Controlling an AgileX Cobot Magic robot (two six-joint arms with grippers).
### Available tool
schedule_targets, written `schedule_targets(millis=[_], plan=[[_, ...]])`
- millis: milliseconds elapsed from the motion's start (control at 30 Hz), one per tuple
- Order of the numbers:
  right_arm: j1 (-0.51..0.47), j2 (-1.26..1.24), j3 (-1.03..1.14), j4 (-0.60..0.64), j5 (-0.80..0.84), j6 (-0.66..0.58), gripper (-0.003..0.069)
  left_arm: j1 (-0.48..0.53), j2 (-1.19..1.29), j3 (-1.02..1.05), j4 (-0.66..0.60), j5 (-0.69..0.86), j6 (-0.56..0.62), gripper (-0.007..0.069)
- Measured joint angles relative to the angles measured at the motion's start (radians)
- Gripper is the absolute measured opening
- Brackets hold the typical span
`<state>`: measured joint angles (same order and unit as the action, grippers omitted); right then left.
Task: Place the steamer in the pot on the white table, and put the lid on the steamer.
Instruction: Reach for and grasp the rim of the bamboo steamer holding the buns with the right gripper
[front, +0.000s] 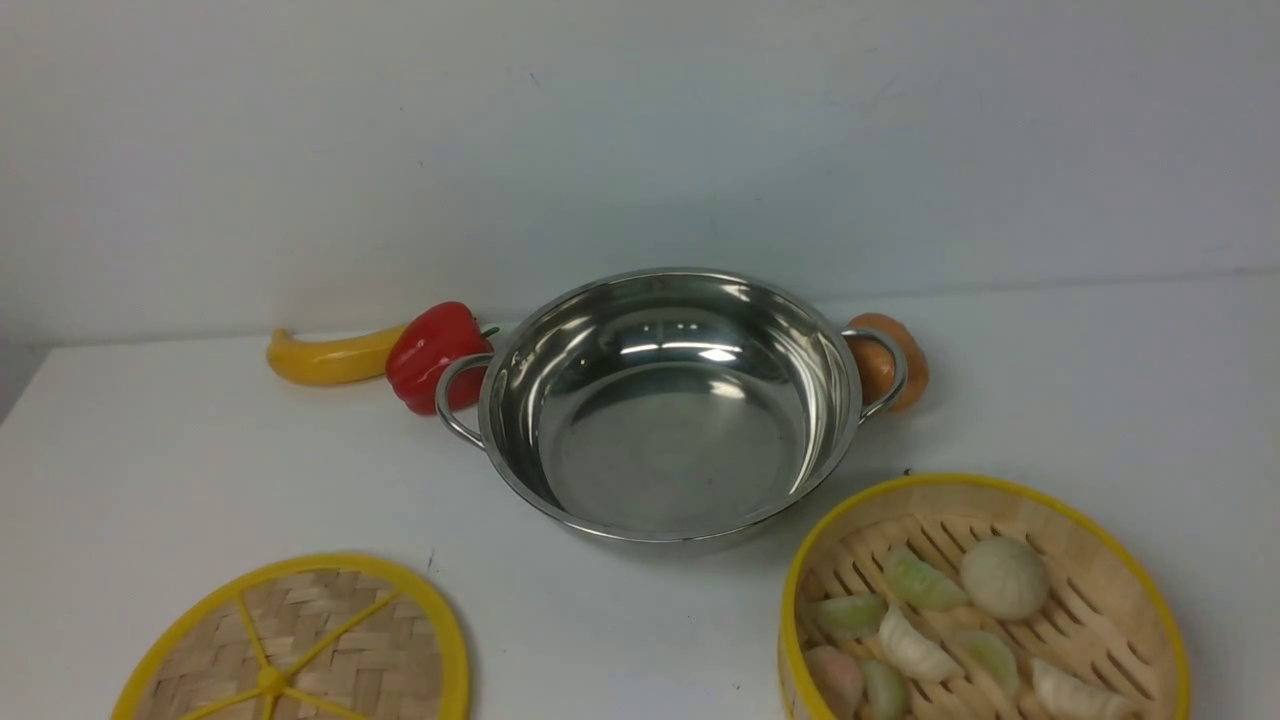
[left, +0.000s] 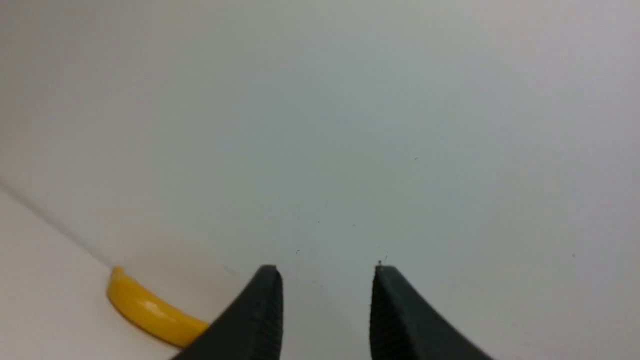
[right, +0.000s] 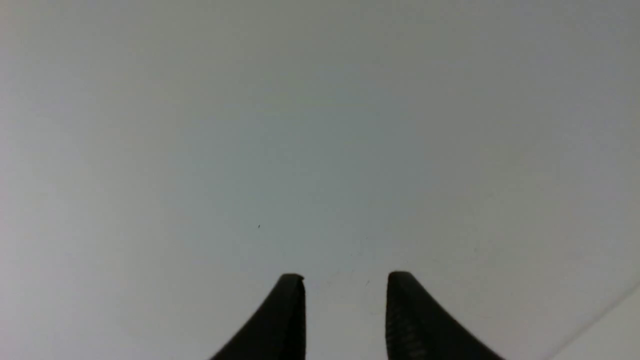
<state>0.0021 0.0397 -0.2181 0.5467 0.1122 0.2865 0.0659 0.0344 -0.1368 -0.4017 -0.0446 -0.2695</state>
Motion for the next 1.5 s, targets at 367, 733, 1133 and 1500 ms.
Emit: schedule_targets(millis=[367,733,1133,1500], plan=[[0.000,0.613,-0.433,-0.266,0.657,-0.106,0.0244,0.000,0.491,-0.363,0.239,0.597,0.123,0.0241],[0.000,1.101,-0.509,-0.300,0.748,-0.241,0.0244,0.000,0.896,-0.470,0.452,0.744,0.141,0.0241],[0.000,1.392,-0.559,-0.258,0.679,-0.347,0.0244,0.000,1.106,-0.470,0.446,0.736,0.155,0.0241],[0.000,1.451,-0.559,-0.200,0.680,-0.452,0.0244,0.000,1.107,-0.470,0.432,0.702,0.155,0.0241]])
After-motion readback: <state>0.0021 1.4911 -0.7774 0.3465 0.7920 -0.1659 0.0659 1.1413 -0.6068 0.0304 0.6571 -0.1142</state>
